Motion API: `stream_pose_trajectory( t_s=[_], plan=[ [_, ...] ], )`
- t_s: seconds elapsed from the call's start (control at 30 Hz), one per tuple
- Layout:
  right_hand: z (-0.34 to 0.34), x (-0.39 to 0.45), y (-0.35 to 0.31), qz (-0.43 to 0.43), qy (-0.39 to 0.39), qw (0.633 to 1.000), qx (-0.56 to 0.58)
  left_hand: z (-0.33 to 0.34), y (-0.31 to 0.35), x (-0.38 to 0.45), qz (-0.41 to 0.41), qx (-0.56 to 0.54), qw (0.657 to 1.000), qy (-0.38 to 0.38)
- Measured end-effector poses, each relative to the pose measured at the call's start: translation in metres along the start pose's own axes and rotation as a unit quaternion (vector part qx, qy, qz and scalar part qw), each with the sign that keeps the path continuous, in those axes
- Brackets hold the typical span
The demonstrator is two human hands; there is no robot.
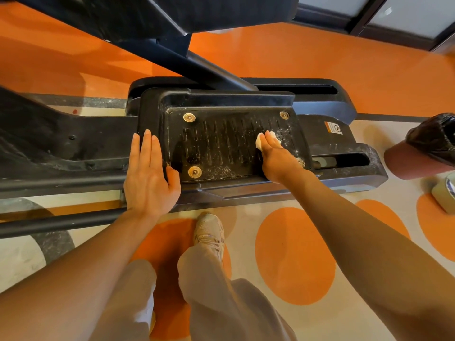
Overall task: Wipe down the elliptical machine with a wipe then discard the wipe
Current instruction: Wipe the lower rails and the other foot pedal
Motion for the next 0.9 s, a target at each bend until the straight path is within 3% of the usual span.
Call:
stream_pose_trajectory(
  t_s=[0.27,0.63,0.9],
  plan=[
    [-0.01,0.015,-0.008,0.01,0.027,0.999,0.041,0.001,0.0,0.0,0.007,0.004,1.0,0.0],
    [-0.013,0.008,0.005,0.035,0.051,0.998,-0.015,-0.002,0.002,-0.001,0.008,0.009,1.0,-0.011],
    [-0.011,0.006,0.015,0.012,0.013,1.0,0.003,-0.002,0.015,0.005,0.103,0.111,0.986,-0.074]
  ],
)
Point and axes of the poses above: each hand's wrist, its own x-axis towards the middle knuckle, its own z-axis out of the palm, y = z × x, the point moved 7 cm from there along x, towards the middle knuckle, and after that the axes turned 11 degrees about z, right-handed, at the moved point
